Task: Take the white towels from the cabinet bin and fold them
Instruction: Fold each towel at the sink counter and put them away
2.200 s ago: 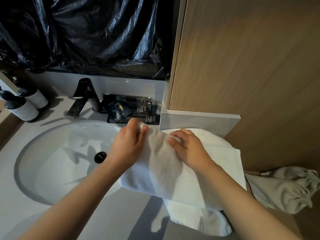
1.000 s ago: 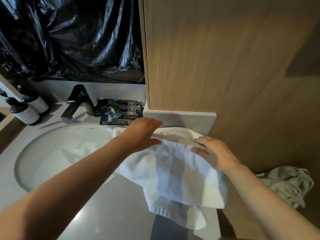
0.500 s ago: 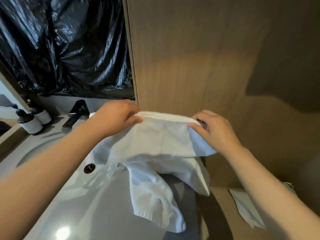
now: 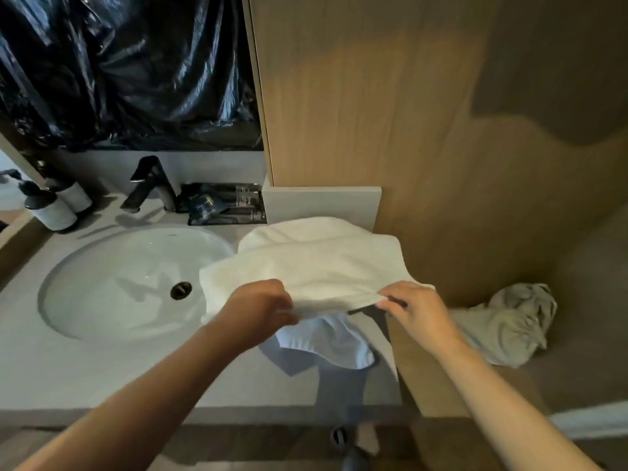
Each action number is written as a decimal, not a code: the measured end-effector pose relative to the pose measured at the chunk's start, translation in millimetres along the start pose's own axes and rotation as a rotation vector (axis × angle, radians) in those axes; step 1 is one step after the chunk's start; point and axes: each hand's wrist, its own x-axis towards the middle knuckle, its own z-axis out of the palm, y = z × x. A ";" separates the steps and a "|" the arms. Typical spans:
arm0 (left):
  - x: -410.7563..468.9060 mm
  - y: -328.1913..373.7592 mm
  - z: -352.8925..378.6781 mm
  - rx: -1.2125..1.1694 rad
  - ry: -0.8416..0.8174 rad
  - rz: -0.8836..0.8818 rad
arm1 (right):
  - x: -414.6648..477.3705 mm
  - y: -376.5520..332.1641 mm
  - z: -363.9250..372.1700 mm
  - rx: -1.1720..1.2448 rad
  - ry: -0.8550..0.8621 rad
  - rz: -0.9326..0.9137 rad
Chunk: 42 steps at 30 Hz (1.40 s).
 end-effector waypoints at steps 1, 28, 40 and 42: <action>-7.5 -1.9 15.0 -0.040 0.000 -0.011 | -14.2 1.1 12.2 0.012 -0.006 0.042; 80.1 -1.0 36.9 -0.109 -0.059 -0.036 | -51.9 -36.6 89.4 0.842 0.175 1.117; 129.8 13.6 67.1 -0.195 -0.155 -0.301 | -38.2 -44.1 101.5 1.045 0.400 1.175; 133.4 9.9 63.8 -0.259 -0.132 -0.276 | -40.0 -47.8 96.3 1.090 0.437 1.148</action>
